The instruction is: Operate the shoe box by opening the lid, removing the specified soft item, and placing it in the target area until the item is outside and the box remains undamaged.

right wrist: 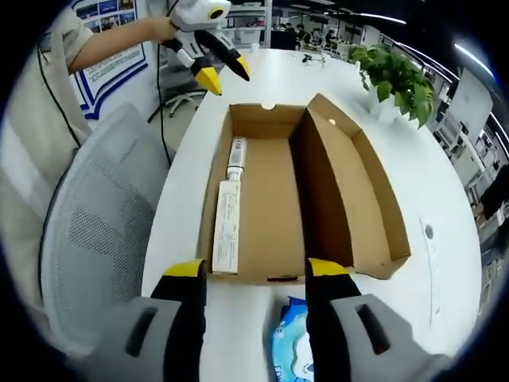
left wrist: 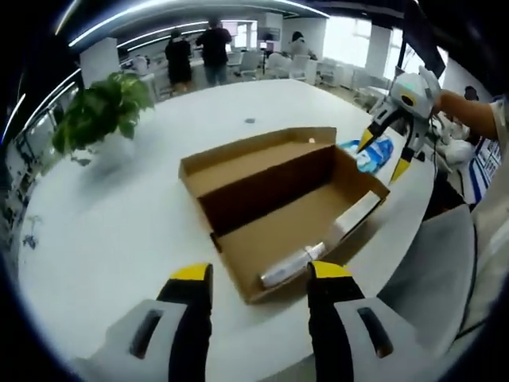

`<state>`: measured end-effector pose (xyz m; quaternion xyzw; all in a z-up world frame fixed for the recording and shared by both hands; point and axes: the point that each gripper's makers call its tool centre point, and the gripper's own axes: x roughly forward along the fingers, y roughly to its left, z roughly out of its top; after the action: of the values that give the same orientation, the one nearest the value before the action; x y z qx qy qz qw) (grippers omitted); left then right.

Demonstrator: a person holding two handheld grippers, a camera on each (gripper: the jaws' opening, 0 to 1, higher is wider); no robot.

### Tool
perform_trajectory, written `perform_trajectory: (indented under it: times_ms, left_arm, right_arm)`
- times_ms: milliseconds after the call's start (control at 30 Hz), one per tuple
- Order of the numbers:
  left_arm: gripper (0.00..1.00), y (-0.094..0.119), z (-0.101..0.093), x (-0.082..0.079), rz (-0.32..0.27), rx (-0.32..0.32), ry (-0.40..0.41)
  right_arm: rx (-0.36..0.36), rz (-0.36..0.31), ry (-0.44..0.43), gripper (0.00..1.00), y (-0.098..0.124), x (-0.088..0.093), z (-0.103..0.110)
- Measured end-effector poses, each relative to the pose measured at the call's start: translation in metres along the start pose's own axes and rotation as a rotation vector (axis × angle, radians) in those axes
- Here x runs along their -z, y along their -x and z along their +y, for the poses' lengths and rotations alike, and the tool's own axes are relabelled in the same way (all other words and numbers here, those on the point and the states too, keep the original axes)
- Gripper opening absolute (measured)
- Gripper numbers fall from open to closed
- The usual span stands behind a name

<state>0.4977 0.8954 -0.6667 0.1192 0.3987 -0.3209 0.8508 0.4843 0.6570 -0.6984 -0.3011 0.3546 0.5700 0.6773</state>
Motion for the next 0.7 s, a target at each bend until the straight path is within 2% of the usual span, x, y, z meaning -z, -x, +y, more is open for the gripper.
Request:
perform_trajectory:
  times_ms: [367,533,700]
  left_arm:
    - [0.34,-0.014,0.007,0.026,0.018,-0.018,0.125]
    - [0.26,-0.019,0.01,0.028,0.018,-0.031,0.188]
    - [0.19,-0.025,0.018,0.03,0.013,-0.053,0.293]
  right_arm:
    - [-0.059,0.013,0.027,0.43,-0.025,-0.006,0.002]
    - [-0.1,0.024,0.021,0.42,-0.038,-0.006,0.005]
    - [-0.142,0.021,0.011,0.4,-0.051,-0.007,0.006]
